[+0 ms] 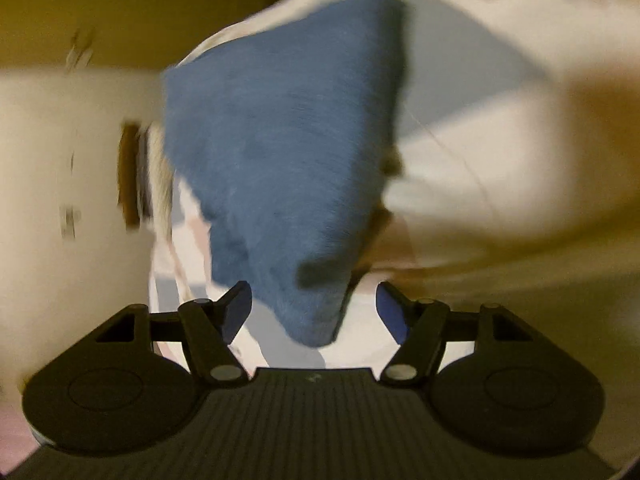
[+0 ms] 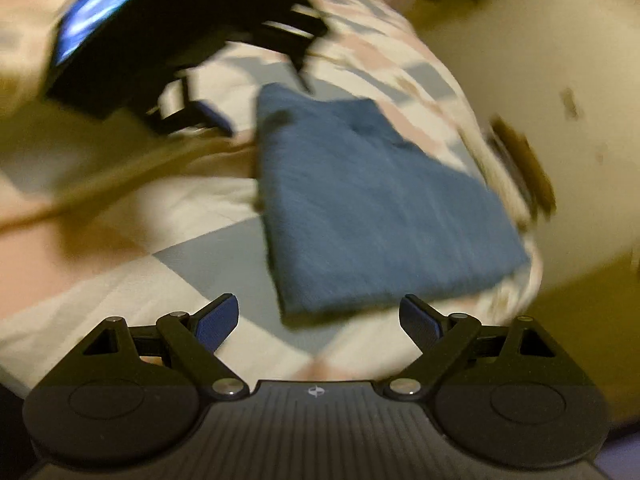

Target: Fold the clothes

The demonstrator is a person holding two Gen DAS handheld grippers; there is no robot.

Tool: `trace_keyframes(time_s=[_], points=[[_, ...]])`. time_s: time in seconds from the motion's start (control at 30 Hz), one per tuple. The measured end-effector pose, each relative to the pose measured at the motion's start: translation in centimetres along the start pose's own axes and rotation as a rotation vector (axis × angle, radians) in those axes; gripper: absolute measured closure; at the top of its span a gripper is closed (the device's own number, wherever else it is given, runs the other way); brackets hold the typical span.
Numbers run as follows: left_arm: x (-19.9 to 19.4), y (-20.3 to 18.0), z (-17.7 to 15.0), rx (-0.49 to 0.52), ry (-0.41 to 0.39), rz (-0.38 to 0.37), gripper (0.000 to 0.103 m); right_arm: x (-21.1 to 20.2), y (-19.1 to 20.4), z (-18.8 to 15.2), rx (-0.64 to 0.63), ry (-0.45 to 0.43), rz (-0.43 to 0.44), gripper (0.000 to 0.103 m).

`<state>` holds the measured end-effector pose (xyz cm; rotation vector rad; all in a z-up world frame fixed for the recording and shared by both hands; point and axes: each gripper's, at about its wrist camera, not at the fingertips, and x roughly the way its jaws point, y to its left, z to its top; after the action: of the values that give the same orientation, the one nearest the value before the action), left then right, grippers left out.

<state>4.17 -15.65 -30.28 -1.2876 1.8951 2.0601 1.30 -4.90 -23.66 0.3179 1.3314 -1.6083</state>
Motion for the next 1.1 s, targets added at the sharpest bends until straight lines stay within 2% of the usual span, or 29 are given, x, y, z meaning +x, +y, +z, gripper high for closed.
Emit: trace_keyframes(time_s=[0.17,0.3,0.33,0.37,0.4,0.43,0.47,0.5,0.57,0.73,0.83,0.93,1.0,1.1], points=[[2.3,-1.6,-1.2,0.114,-0.063,0.027,0.031,3.9,3.7,0.2,-0.233,-0.003,-0.133,0.018],[3.7,-1.2,-1.8,0.144,-0.097,0.025,0.031,6.0,4.0,0.3,-0.303,0.028,-0.182,0.021],[4.1,-0.9,-1.9,0.148,-0.101,0.025,0.031,6.5,3.9,0.3,-0.311,0.039,-0.185,0.028],[4.4,-0.6,-2.0,0.153,-0.102,0.022,0.036,7.0,3.6,0.3,-0.308,0.052,-0.17,0.033],[4.8,-0.2,-2.1,0.157,-0.1,0.014,0.041,7.3,3.2,0.3,-0.305,0.061,-0.142,0.055],[5.1,0.1,-2.1,0.16,-0.095,0.002,0.054,7.5,2.8,0.3,-0.307,0.065,-0.114,0.061],[5.3,0.3,-2.1,0.162,-0.094,-0.014,0.061,7.6,2.3,0.2,-0.305,0.065,-0.084,0.064],[5.2,0.6,-1.8,0.16,-0.095,-0.038,0.063,7.5,1.4,0.3,-0.292,0.061,-0.046,0.069],[5.0,1.4,-1.5,0.15,-0.096,-0.086,0.073,6.9,-1.8,0.8,-0.199,0.051,0.056,0.079],[2.9,7.8,-1.8,0.008,-0.114,-0.246,0.082,5.7,-13.5,1.2,0.14,0.008,0.417,0.083],[2.5,14.3,-1.8,-0.123,-0.098,-0.339,0.085,6.8,-19.9,0.7,0.306,-0.01,0.624,0.084],[3.6,21.1,-0.7,-0.254,-0.072,-0.403,0.086,8.2,-25.6,-0.5,0.406,-0.03,0.801,0.084],[4.9,25.5,0.1,-0.326,-0.062,-0.441,0.086,9.1,-29.7,-1.2,0.464,-0.038,0.883,0.084],[8.0,31.5,2.1,-0.396,-0.05,-0.451,0.086,12.4,-36.5,-2.4,0.566,-0.028,0.946,0.085]])
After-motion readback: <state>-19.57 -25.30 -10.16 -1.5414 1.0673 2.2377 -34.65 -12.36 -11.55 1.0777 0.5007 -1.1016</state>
